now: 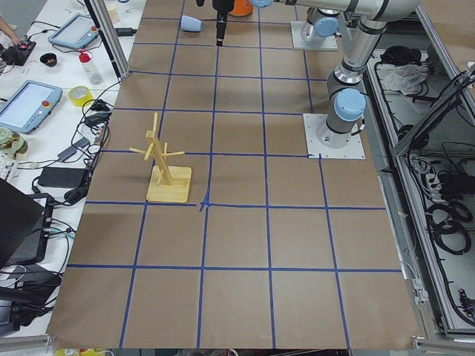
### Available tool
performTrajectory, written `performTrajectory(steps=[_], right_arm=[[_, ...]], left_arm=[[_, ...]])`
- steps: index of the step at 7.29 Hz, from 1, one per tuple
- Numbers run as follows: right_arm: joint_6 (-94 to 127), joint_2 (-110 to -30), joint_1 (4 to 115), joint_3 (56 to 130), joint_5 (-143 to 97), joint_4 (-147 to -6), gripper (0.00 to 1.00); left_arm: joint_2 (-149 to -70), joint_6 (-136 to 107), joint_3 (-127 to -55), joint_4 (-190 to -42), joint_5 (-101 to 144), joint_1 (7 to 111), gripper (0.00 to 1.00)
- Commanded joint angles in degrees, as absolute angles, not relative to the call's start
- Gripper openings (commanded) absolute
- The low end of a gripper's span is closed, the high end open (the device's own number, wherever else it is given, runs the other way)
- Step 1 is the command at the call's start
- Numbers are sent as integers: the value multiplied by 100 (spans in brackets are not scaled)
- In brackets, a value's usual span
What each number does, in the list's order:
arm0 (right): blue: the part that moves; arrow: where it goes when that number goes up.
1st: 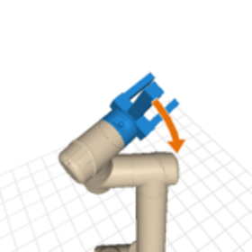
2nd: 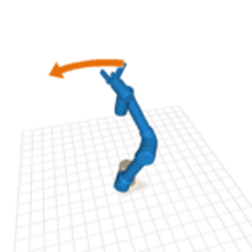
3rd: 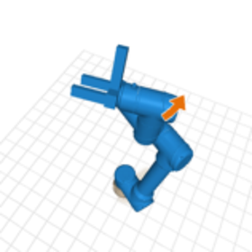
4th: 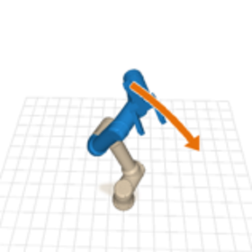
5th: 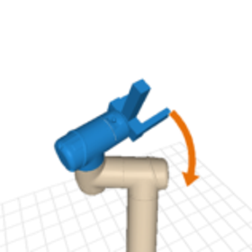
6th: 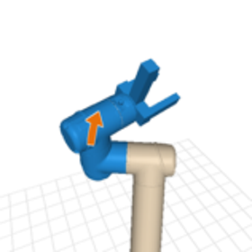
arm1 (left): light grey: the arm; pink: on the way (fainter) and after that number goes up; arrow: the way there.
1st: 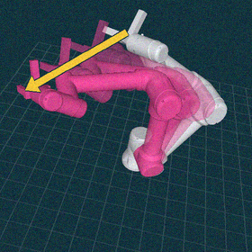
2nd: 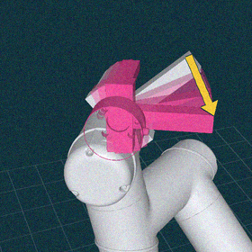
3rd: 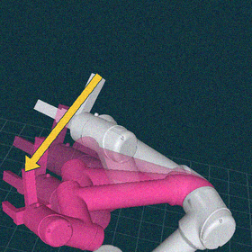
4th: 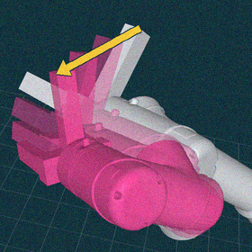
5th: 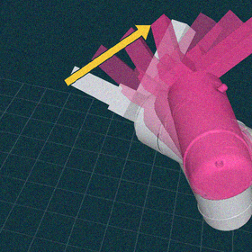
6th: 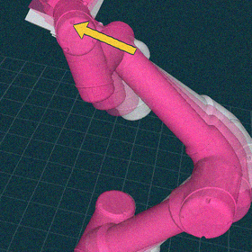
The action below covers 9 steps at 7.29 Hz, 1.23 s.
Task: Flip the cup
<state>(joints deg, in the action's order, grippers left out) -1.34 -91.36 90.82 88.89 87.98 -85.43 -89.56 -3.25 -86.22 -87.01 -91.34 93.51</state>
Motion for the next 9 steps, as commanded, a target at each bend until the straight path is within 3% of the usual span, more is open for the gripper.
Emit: performTrajectory(steps=[1, 9], right_arm=[[-114, -9132, 9088, 8886, 8798, -8552, 100], [-201, -9114, 9027, 8938, 8807, -8578, 100]], left_arm=[[-8956, -325, -8622, -8701, -9132, 9343, 100], [-8956, -325, -8622, -8701, -9132, 9352, 100]])
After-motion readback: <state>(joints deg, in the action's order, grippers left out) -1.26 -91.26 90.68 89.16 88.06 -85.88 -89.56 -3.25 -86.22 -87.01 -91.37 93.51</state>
